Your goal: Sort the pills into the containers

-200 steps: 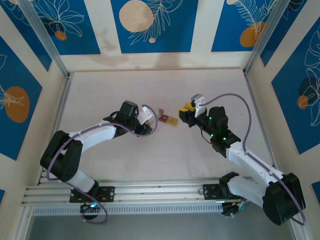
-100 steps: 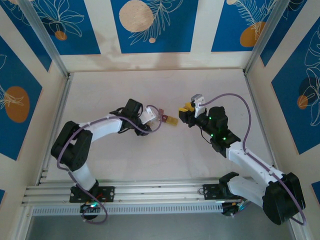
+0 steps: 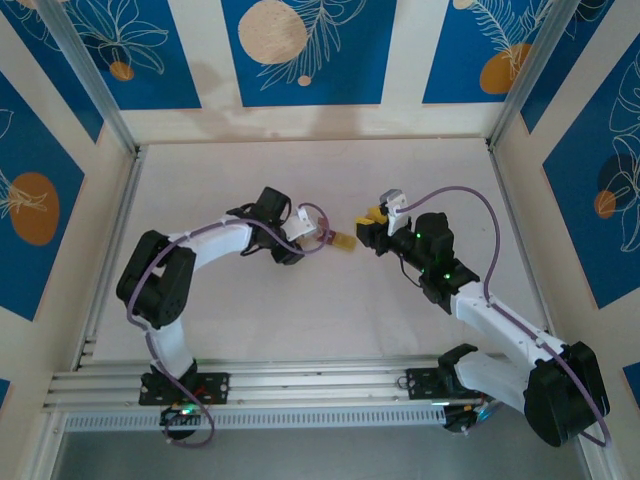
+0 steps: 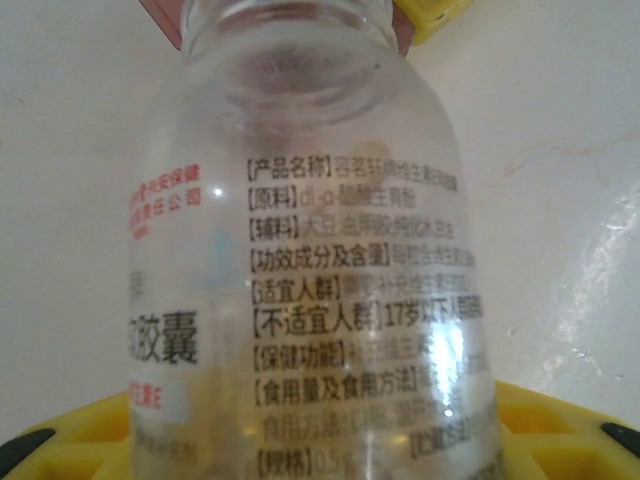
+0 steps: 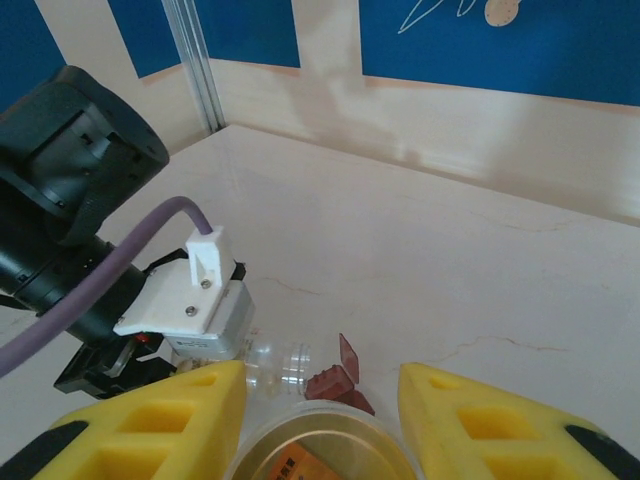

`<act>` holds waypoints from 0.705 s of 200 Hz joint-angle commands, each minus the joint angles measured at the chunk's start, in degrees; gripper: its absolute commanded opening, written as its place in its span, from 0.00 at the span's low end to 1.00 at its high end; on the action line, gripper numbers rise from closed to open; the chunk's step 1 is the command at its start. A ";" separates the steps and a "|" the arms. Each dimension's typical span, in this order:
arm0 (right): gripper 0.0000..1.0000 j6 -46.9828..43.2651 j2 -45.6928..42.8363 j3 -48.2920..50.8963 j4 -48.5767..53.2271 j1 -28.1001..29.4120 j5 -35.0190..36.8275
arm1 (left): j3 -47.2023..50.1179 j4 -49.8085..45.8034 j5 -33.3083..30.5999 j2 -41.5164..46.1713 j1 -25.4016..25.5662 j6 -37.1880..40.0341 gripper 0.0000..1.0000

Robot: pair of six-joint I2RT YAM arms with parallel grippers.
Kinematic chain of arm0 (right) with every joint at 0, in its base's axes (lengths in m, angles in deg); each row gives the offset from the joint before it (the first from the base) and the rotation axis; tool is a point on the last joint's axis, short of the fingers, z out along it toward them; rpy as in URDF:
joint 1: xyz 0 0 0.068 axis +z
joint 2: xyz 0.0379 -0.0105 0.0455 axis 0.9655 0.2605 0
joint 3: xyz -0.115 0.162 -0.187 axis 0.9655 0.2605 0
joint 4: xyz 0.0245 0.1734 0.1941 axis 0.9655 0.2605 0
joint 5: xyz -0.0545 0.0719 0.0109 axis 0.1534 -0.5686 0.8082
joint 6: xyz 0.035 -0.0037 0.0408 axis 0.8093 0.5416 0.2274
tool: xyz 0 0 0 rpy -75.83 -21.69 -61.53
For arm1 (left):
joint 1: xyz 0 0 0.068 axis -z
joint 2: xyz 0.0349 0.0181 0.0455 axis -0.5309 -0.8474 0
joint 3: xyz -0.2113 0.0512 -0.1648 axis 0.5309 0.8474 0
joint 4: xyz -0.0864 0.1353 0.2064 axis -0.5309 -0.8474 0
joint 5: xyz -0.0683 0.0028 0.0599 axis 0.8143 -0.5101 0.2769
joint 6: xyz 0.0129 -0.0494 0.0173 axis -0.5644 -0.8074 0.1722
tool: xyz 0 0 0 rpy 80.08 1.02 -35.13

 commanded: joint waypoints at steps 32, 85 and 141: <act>0.00 0.81 0.32 -0.68 -0.13 -0.26 -1.27 | -6.76 -7.15 -0.20 -3.95 -1.39 4.04 0.00; 0.00 0.46 -0.03 -0.76 0.24 -0.25 -0.78 | -11.08 -11.81 -0.02 -6.29 -1.55 5.66 0.00; 0.00 0.46 -0.03 -0.95 0.68 -0.26 -0.76 | -14.33 -16.47 -1.67 -8.48 -1.56 8.05 0.00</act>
